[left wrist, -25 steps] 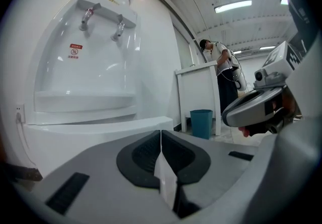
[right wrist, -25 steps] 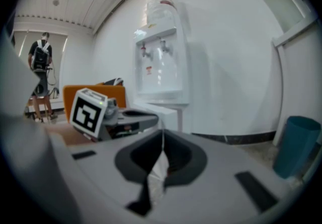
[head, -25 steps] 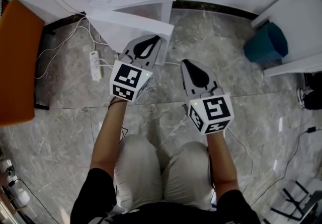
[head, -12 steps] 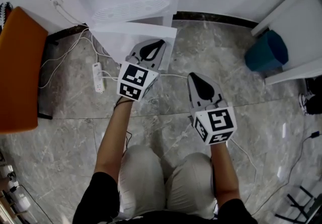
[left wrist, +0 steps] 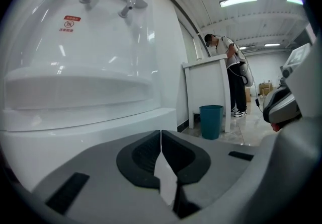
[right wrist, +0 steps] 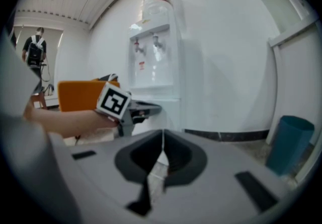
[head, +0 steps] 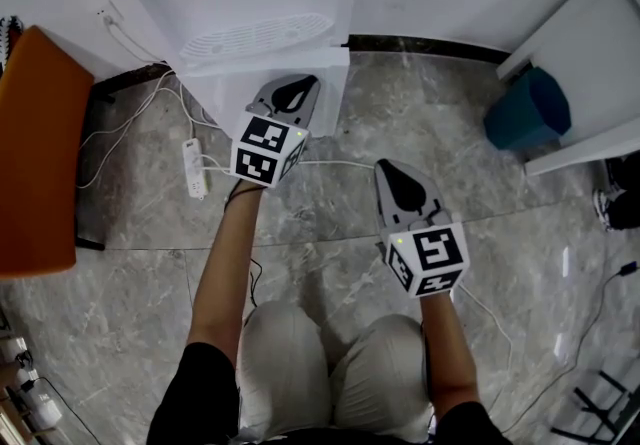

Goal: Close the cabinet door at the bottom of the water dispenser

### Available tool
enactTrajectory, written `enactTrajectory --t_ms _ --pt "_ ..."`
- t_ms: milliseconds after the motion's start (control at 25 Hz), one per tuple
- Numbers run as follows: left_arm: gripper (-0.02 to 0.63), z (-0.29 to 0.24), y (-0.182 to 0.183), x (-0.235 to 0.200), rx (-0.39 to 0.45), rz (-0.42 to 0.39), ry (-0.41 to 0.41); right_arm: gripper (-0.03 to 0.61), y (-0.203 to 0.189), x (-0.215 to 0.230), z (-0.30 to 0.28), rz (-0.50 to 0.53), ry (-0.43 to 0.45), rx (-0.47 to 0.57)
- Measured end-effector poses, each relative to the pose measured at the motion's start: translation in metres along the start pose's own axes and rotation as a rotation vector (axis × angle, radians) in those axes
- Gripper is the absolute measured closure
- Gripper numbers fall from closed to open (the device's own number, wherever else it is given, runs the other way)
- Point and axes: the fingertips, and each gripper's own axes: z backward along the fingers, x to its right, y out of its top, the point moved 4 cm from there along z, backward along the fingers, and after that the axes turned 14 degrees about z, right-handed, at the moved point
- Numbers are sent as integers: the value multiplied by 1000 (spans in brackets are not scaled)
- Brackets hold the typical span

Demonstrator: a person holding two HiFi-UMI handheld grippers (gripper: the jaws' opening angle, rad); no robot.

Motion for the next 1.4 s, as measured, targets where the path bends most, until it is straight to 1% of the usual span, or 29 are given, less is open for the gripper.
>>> enactTrajectory --t_ms 160,280,440,520,600,800,920,1080,1200,1400 --pt "597 -1 0 -17 3 51 37 543 0 -2 -1 9 9 -6" --pt "597 -3 0 -23 6 61 51 543 -1 -3 -1 8 13 -8" --pt "595 -6 0 -33 9 73 115 543 -2 -3 -2 14 16 -14" --pt "595 -5 -1 -40 12 92 147 543 -3 -3 -1 13 14 -15" --pt "595 -3 -1 -44 13 110 159 543 -3 -3 0 12 12 -14" --pt "595 1 -2 -43 7 115 152 543 -4 -4 -1 12 17 -14" --pt "595 6 -6 -40 -15 125 133 543 -2 -6 -2 11 20 -12" --pt "597 15 -7 -36 -18 126 116 543 -2 -7 -2 1 16 -13" --pt "603 22 -6 -27 -16 124 86 543 0 -8 -2 -9 12 -11" --pt "603 34 -5 -6 -42 71 47 543 12 -11 -1 -16 -1 11"
